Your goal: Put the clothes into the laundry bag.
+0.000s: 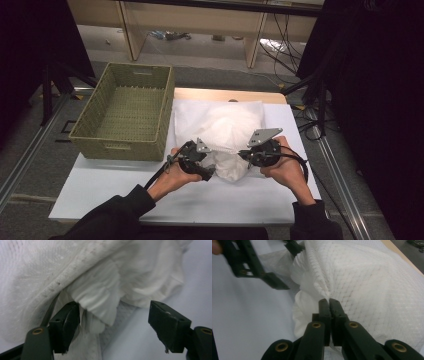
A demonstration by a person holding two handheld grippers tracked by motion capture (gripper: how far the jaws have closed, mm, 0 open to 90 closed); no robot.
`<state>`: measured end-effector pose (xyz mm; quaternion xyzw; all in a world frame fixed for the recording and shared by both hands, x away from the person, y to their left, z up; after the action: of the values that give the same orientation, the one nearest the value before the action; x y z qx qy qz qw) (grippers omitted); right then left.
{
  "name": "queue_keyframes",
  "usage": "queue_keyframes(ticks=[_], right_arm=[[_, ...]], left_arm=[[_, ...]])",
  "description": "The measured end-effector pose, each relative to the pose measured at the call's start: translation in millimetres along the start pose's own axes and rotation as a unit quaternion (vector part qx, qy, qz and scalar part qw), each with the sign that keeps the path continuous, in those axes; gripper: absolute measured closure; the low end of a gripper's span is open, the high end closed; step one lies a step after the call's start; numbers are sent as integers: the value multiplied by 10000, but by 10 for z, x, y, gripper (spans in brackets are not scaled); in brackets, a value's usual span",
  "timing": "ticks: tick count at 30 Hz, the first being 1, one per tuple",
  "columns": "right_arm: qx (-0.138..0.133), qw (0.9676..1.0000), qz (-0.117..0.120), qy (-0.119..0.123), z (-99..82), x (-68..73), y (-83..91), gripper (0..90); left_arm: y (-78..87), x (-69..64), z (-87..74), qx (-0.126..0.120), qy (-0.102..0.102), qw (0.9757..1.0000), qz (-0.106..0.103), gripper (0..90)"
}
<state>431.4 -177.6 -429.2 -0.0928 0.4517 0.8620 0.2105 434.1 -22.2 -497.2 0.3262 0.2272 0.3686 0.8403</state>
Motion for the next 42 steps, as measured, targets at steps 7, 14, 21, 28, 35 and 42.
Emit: queue_keyframes(ticks=[7,14,21,28,35,42], right_arm=[[39,10000,9,-62,-23,-18,-28,900],[80,9999,35,-103,-45,-9,-56,900],[124,9997,158,-161,-76,38,-119,900],[144,9997,202,-26,-27,68,-104,900],[-16,9994,347,-77,31,75,-57,900],[380,9988,319,23,-83,83,-237,900]], left_arm=[[-95,-223,-95,206,12,9996,-202,191],[-503,-321,7,258,398,9987,-196,151],[-639,-281,157,-37,645,9978,115,402],[-574,-116,433,-477,172,9986,113,796],[-530,161,645,-1151,142,9904,749,798],[-762,242,531,-874,275,9936,653,743]])
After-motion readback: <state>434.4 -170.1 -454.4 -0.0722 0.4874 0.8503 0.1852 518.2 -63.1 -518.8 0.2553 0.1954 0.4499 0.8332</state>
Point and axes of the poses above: each handheld gripper's, and its own axes: y roughly backward along the jaws, z roughly out of its top, x roughly to its left, the point moved 8 cm from there along -y, roughly forward along the jaws, and after that the axes turned 15 degrees about y, right-handed, at the moved point
